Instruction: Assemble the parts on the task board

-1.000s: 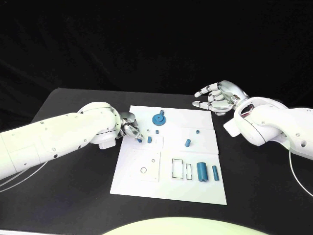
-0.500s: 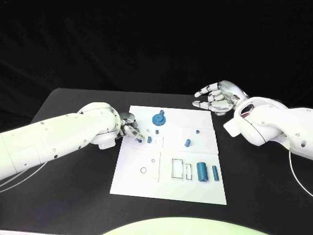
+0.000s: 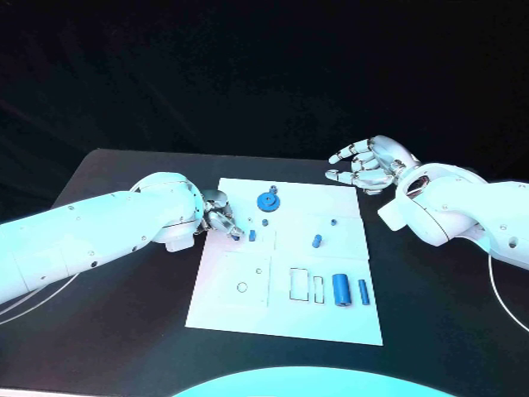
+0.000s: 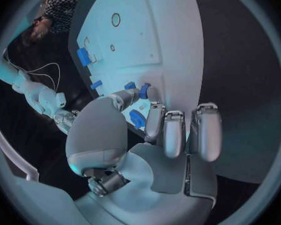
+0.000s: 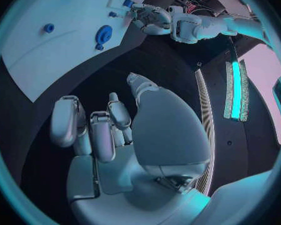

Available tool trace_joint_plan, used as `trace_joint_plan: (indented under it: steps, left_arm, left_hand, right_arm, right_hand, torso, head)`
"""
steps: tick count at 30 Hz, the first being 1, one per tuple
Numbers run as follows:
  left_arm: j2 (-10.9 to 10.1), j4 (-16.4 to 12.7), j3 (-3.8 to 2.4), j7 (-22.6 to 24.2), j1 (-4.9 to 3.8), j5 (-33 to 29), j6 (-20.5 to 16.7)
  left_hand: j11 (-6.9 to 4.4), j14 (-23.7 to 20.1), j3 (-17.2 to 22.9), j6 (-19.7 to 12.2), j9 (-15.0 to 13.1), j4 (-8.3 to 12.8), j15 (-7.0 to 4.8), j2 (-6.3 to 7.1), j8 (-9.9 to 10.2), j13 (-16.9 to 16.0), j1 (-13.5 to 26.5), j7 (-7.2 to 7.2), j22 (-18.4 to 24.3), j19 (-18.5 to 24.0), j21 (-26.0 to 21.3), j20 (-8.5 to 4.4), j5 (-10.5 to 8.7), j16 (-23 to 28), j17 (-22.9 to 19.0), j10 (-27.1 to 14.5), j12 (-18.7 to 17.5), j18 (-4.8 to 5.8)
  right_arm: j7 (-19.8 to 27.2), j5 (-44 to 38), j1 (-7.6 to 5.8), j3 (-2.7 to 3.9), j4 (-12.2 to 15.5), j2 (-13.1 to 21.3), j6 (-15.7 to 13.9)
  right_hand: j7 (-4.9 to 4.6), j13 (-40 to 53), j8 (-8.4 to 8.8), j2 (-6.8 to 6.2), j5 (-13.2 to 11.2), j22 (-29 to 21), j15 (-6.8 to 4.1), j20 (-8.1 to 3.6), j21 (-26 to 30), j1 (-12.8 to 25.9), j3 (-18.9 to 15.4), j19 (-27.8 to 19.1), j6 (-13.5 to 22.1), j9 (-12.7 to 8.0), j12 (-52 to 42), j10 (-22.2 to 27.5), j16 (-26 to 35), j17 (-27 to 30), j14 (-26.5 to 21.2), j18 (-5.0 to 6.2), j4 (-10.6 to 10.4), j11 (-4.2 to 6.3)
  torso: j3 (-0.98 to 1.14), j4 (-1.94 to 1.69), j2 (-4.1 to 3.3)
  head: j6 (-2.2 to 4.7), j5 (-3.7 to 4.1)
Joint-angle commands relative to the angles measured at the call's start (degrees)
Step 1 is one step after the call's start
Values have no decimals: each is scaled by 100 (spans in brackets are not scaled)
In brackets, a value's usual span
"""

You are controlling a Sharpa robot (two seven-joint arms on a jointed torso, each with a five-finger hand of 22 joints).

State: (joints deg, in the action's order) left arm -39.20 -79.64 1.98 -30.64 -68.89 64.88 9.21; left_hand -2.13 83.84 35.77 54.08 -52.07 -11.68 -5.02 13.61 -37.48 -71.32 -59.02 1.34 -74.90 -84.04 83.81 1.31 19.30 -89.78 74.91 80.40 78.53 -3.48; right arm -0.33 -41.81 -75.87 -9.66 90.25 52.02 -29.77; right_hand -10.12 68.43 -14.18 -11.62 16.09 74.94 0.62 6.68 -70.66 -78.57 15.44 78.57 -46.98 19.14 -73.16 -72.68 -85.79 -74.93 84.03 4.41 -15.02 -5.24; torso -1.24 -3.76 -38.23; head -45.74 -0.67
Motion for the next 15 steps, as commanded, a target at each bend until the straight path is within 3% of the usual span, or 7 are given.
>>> trace_joint_plan:
  steps: [1, 15]
  left_arm:
    - [10, -3, 29, -70, 39, 29, 231]
    - [11, 17, 29, -78, 39, 18, 253]
  left_hand:
    - [-16, 616, -100, 25, 10, -44, -36, 50, 22, -3, 7, 20, -181, -46, -8, -34, -20, -22, 1509, -27, 22, 68]
    - [-3, 616, -730, 57, -1, -397, -27, 87, 64, -10, 3, 36, -186, -50, -14, -27, -48, -22, 1509, -30, 18, 69]
  right_arm:
    - [58, -52, 3, 0, 5, 8, 33]
    - [60, -52, 3, 0, 8, 14, 28]
  right_hand:
    - [30, -6, -35, 12, 2, 27, -3, -9, 27, -43, 4, -22, -15, -8, -20, 9, 31, -411, 336, 43, -39, 33]
    - [30, -15, -36, 10, 1, 25, -3, -9, 30, -38, 2, -23, -14, -9, -14, 16, 33, -406, 334, 44, -44, 32]
  torso:
    - [0, -2, -3]
    - [-1, -1, -2]
  head:
    - [4, 1]
    - [-5, 4]
